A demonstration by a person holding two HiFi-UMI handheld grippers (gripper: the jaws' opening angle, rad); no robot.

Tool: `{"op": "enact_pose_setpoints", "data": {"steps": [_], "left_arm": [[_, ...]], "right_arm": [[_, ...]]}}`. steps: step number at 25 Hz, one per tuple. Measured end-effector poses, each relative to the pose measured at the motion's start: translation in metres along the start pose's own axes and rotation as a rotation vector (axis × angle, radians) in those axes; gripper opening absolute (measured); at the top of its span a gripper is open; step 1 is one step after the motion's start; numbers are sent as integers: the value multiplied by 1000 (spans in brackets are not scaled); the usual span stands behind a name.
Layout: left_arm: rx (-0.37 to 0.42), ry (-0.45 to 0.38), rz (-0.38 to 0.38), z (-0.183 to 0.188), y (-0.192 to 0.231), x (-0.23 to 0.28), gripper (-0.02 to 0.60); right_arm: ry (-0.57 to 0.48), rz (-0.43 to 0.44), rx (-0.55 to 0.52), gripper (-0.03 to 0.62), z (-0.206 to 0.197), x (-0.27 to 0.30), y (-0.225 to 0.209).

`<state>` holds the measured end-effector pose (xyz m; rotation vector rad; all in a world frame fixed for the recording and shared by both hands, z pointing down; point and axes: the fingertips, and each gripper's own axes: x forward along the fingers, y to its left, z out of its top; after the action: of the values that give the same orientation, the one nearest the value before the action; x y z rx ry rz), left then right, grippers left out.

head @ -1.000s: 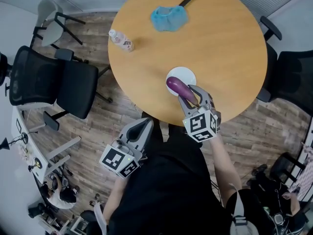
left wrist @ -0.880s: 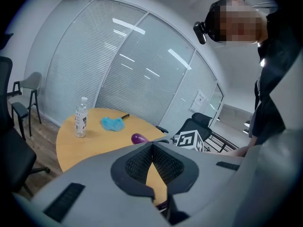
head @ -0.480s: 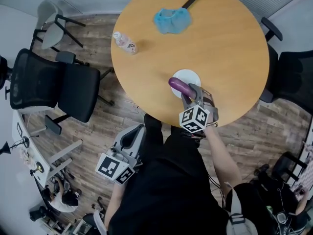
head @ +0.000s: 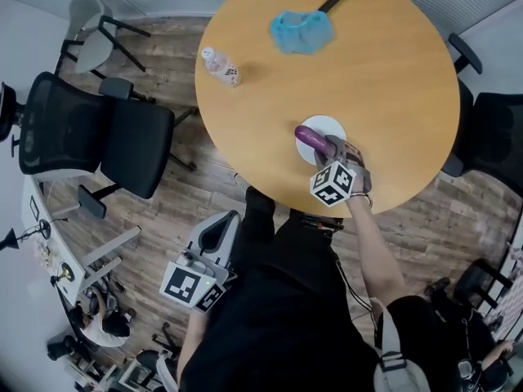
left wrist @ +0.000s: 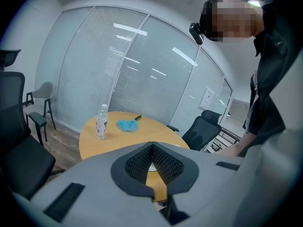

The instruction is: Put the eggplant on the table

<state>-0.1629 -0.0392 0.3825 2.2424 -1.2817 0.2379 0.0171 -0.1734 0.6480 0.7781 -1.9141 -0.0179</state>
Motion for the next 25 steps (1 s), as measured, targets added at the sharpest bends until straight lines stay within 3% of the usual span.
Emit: {"op": "enact_pose_setpoints", "data": {"steps": [14,25], "left_arm": [[42,48,-15,-2,8,-1,9],[55,76,-41,-3,4,9,9]], "right_arm": [[87,47,38,199,-11,21,8],[70,65,48,199,-12,21,6]]}}
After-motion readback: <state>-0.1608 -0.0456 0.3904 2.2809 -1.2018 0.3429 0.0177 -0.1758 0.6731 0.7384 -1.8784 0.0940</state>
